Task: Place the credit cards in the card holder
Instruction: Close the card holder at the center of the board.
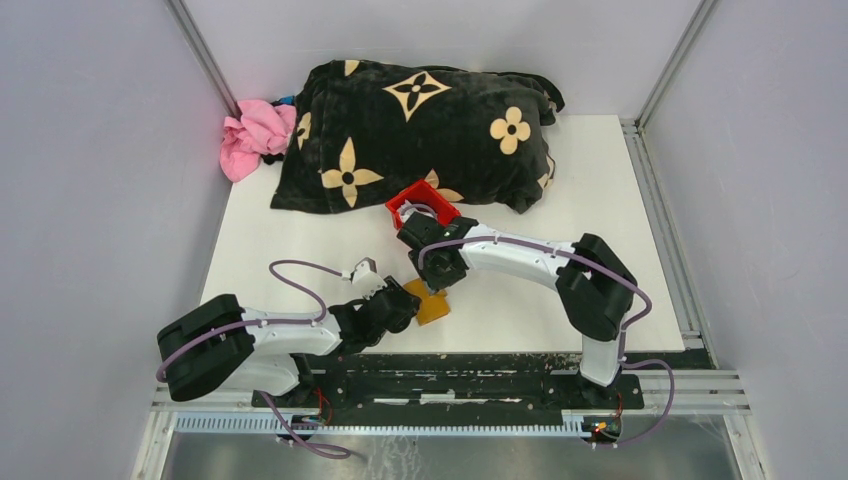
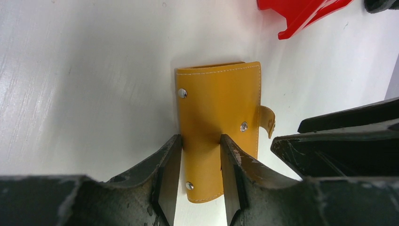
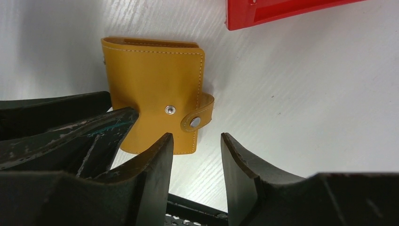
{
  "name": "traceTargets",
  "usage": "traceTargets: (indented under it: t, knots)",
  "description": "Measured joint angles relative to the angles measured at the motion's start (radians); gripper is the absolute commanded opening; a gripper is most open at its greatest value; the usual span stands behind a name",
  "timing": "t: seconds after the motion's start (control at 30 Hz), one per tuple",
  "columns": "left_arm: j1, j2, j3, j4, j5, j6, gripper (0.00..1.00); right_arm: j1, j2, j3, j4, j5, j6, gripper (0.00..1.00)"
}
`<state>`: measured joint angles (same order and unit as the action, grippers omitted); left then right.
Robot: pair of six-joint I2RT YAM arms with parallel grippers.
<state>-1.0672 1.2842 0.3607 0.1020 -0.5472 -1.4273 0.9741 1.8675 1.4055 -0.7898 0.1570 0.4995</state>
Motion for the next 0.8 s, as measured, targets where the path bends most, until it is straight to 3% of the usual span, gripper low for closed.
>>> traceTargets:
  t: [0.4, 0.6, 0.8]
  knots:
    - [0.0, 0.001, 0.0, 0.001, 0.001, 0.0, 0.43, 0.008, 0.051, 0.018, -0.013, 0.016, -0.009, 0.46]
    - [0.0, 0.002, 0.0, 0.002, 0.001, 0.0, 0.43, 0.009, 0.053, 0.033, -0.014, 0.034, -0.017, 0.33]
    - [0.0, 0.008, 0.0, 0.012, 0.003, 0.0, 0.43, 0.013, 0.062, 0.033, -0.018, 0.039, -0.018, 0.26]
